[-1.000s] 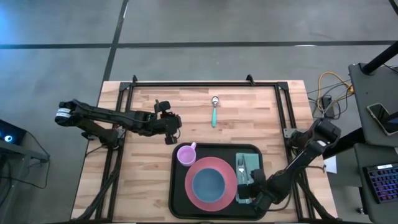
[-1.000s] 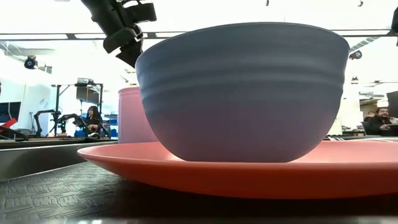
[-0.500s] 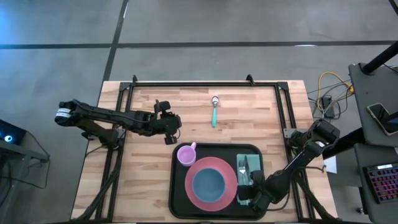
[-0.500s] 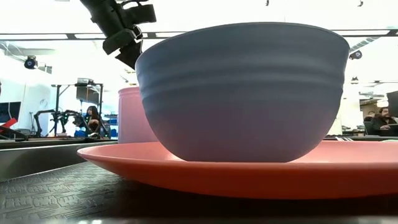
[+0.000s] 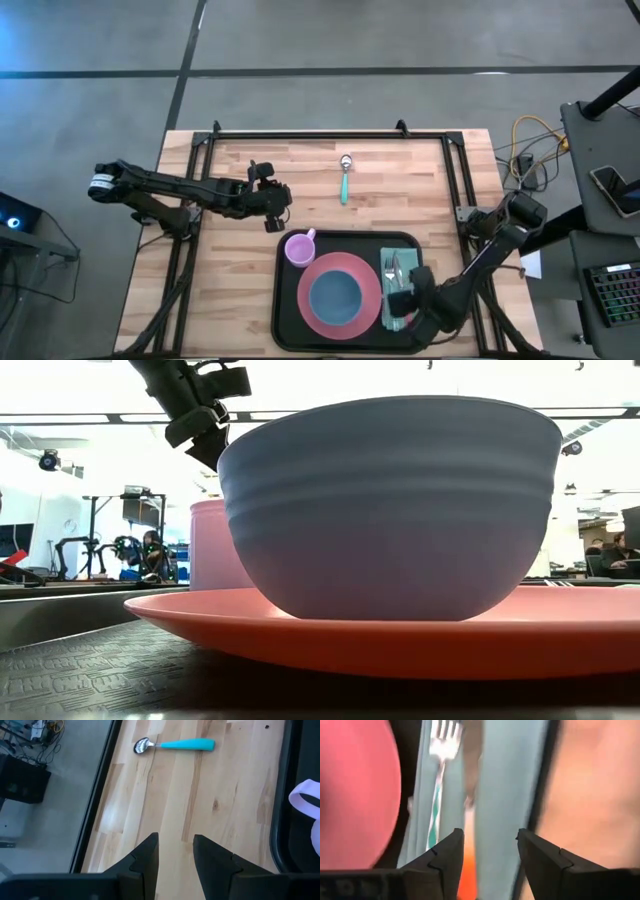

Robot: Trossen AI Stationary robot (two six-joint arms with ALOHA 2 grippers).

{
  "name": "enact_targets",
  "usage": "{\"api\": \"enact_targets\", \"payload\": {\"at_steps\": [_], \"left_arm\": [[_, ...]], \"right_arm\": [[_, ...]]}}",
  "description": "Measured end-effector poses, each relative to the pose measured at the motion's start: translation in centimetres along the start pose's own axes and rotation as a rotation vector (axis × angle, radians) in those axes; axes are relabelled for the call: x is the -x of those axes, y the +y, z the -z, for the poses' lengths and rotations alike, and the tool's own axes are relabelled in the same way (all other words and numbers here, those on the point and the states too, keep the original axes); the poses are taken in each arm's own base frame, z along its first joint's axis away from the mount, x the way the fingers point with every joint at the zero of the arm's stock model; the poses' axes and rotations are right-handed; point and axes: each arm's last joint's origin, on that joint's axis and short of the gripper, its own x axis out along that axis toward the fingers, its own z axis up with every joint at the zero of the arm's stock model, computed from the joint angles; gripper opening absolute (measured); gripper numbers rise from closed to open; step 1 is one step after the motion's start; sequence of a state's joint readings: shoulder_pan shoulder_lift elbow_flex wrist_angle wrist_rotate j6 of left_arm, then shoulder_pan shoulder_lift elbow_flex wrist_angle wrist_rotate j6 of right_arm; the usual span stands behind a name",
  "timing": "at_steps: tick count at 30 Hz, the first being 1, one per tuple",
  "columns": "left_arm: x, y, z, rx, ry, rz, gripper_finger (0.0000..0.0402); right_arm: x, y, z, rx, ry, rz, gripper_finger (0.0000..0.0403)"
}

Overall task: Set up tray
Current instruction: Put the blue spoon on the blue napkin to the right of the orange knife

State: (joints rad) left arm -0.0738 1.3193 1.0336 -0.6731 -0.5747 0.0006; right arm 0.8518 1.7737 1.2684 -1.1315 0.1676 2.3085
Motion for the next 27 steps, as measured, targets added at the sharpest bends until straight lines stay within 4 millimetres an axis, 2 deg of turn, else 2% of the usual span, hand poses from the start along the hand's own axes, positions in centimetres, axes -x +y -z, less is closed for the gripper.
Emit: {"api": "enact_targets", "payload": {"at_steps": [3, 6, 10, 13, 16, 19, 23, 27], "left_arm": [[0.0, 0.0, 0.0, 0.000, 0.000, 0.000, 0.0102], [0.0, 0.0, -0.1, 0.004, -0.006, 0.000, 0.0102], [0.0, 0.0, -0.1, 0.006, -0.009, 0.000, 0.0102], [0.0, 0.0, 0.0, 0.009, -0.001, 0.000, 0.0102], [0.0, 0.0, 0.4, 0.028, 0.035, -0.001, 0.0102], [-0.1, -0.1, 1.2, 0.056, 0.095, -0.005, 0.0102], [0.1, -0.1, 2.6, 0.117, 0.143, -0.014, 0.0102], [0.4, -0.1, 4.1, 0.193, 0.145, -0.018, 0.0102]], "right_arm": [[1.9, 0.5, -2.5, -0.017, -0.113, 0.060, 0.0161], [2.3, 1.8, -6.1, -0.048, -0.122, 0.063, 0.0145], [1.6, 4.3, -11.9, -0.007, -0.117, -0.002, 0.0126], [0.7, 6.1, -16.9, 0.036, -0.140, -0.021, 0.0122], [-0.4, 7.7, -22.0, 0.063, -0.130, -0.082, 0.0121], [-2.1, 8.8, -26.0, 0.078, -0.107, -0.135, 0.0121], [-4.1, 9.1, -29.2, 0.050, -0.107, -0.127, 0.0121], [-5.8, 9.5, -30.2, 0.055, -0.079, -0.113, 0.0121]]}}
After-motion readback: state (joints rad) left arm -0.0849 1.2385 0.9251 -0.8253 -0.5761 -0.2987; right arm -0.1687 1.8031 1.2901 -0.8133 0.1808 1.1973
